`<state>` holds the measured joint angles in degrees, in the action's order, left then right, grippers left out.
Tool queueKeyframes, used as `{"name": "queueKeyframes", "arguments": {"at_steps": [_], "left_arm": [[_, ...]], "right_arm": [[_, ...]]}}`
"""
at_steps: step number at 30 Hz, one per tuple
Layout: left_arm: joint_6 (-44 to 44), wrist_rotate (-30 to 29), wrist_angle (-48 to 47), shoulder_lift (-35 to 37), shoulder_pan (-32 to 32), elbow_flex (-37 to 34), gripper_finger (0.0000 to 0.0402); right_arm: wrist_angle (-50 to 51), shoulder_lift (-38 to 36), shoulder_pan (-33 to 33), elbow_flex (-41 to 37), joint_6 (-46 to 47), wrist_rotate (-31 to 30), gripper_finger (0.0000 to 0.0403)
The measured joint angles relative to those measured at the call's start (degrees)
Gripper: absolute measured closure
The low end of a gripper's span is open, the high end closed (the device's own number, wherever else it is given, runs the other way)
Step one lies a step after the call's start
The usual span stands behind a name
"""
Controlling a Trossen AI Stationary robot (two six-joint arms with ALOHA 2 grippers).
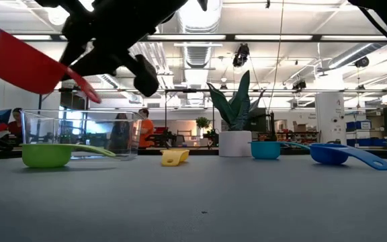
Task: Nest measuring cups in basket
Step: Stack the red measuring cup on top of the orange measuring cup
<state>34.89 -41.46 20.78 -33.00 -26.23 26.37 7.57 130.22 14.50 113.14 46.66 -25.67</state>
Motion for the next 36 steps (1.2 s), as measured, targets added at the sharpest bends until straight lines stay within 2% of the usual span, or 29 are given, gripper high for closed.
{"name": "queueKeyframes", "arguments": {"at_steps": [12, 36], "left_arm": [[0.61, 0.18, -0.25, 1.07, -0.03, 0.00, 0.0364], [0.63, 0.05, -0.25, 2.04, -0.03, 0.00, 0.0364]], "right_arm": [[-8.55, 1.17, 0.11, 0.00, -4.28, 0.12, 0.0391], [-13.36, 2.64, 0.13, 1.72, -7.20, 0.18, 0.0391]]}}
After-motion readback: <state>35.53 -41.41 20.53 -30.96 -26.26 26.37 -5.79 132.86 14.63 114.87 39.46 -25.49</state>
